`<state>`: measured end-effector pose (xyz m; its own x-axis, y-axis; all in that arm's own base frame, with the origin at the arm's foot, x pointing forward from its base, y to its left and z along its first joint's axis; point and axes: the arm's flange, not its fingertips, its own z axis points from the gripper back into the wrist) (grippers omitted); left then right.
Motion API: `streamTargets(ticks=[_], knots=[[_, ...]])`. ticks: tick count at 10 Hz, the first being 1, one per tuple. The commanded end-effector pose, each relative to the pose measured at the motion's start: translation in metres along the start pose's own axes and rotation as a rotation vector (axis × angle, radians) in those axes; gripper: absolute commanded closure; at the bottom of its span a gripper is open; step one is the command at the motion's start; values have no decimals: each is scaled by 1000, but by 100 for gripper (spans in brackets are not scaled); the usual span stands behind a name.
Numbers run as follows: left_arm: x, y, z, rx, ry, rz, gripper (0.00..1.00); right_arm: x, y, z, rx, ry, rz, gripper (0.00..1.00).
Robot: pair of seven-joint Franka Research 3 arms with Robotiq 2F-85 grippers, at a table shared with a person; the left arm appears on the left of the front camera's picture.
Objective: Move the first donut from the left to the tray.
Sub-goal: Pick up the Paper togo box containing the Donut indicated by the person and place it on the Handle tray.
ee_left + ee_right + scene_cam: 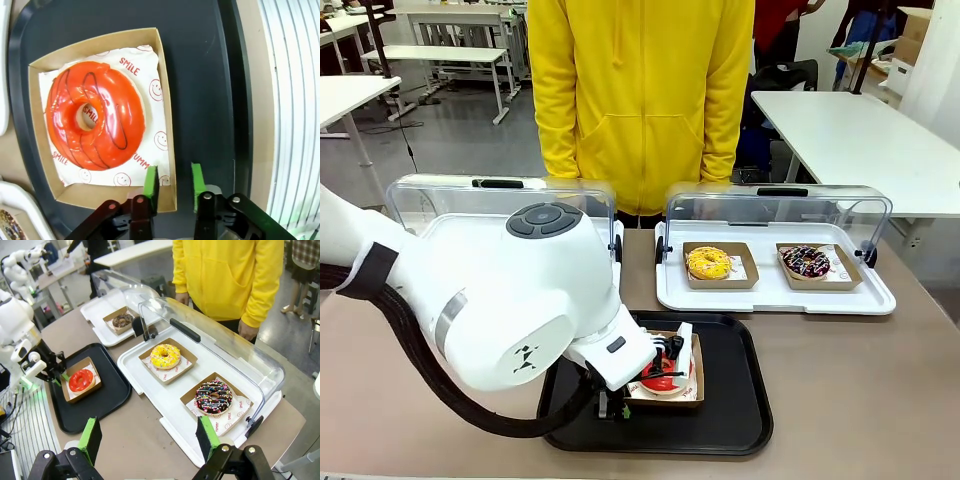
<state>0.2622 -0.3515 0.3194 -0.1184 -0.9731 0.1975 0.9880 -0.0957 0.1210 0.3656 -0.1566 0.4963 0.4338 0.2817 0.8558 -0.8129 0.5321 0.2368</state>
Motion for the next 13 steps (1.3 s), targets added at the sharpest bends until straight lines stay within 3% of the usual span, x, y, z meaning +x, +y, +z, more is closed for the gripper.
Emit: streamTargets(ticks=[1,2,4,6,7,13], knots=[[2,-1,30,-25,-12,-10,0,2,-1,1,3,-25,25,0],[4,0,47,-27,-1,-10,18,2,-1,1,3,-25,25,0],[10,3,82,-30,10,-27,0,2,-1,1,3,-25,25,0],[8,8,100,-35,4,-43,0,2,-1,1,3,-25,25,0],[15,1,83,-11,13,-14,0,2,-1,1,3,-25,25,0],[15,1,83,-11,13,-14,0,2,-1,1,3,-25,25,0]])
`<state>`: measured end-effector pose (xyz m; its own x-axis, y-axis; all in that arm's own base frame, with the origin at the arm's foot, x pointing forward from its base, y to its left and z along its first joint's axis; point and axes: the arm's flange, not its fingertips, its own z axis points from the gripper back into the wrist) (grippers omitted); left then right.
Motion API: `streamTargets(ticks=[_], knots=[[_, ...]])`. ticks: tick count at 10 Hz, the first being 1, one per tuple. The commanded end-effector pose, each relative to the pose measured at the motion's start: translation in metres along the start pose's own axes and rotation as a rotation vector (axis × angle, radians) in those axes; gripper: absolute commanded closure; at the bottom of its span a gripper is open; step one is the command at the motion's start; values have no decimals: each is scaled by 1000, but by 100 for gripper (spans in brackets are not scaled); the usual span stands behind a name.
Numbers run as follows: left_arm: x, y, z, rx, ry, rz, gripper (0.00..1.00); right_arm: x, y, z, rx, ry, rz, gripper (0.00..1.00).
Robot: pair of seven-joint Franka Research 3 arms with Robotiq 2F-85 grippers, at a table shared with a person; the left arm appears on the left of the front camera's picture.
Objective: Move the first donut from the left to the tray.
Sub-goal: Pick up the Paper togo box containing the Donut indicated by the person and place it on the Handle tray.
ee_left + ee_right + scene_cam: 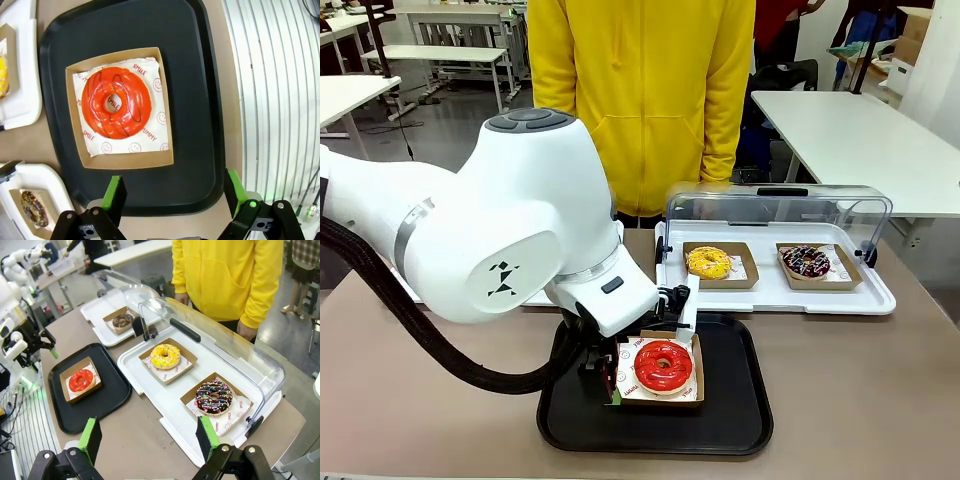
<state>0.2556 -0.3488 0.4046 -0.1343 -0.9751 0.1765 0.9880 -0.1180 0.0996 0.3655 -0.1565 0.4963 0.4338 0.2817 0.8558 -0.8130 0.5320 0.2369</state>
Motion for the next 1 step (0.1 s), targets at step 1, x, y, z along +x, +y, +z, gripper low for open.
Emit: streamTargets(ticks=[1], knots=[[0,-2,-1,14,-7,4,0,2,-1,1,3,-25,25,0]])
